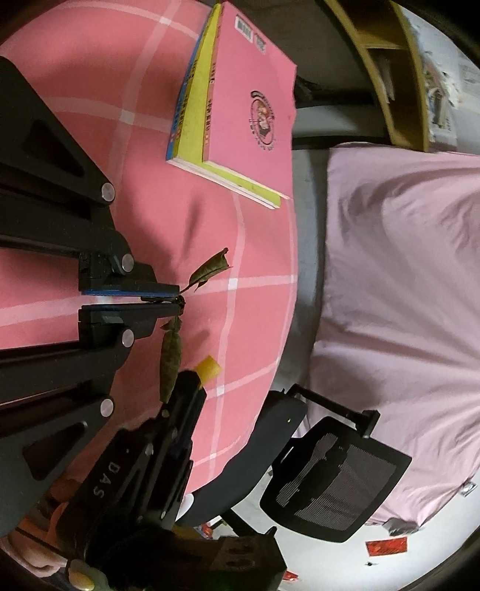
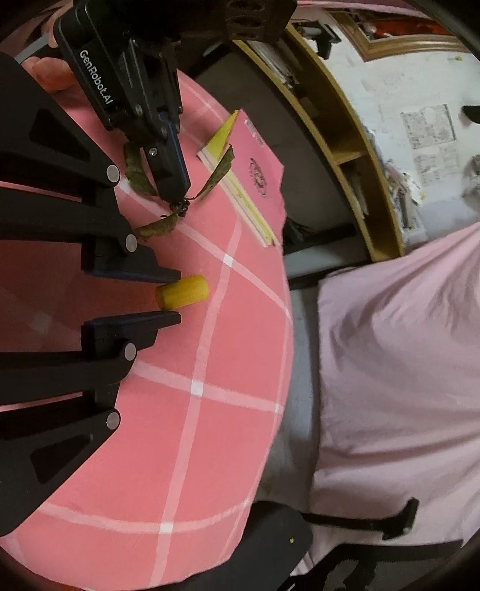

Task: Collect trash
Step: 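Carry the leaf stem and yellow cylinder toward the white bucket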

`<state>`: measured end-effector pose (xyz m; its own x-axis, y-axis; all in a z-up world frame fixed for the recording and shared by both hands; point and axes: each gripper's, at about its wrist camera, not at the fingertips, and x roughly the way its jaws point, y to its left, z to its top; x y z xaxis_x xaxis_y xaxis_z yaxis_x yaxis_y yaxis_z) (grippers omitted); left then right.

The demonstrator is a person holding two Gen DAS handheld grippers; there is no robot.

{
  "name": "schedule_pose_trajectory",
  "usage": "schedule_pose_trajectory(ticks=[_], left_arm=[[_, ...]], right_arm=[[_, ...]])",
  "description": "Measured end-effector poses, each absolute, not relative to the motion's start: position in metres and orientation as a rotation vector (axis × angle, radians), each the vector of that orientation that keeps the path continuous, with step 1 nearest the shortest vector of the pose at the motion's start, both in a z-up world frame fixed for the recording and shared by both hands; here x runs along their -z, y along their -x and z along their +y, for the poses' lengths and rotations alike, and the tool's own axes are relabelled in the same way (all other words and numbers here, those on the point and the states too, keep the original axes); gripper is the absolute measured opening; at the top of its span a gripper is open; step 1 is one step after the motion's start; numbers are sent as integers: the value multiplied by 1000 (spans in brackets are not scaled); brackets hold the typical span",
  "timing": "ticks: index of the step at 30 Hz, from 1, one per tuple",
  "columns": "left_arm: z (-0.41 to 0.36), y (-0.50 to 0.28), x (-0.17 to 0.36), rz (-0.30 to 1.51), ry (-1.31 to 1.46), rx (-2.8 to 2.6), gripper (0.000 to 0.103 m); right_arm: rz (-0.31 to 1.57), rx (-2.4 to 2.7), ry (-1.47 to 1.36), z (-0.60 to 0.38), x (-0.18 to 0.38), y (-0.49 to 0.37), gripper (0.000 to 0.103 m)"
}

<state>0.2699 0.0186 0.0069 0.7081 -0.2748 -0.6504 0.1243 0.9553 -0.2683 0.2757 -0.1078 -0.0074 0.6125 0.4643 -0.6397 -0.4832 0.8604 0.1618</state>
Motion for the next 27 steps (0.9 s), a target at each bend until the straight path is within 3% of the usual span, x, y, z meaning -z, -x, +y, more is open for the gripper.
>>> schedule_pose_trajectory(ticks=[17, 27], left_arm=[[-39, -209, -50, 479, 166, 298, 1], [-109, -188, -84, 316, 112, 431, 1]], right_arm=[[273, -255, 19, -198, -54, -165, 13], [103, -46, 4, -260, -73, -121, 13]])
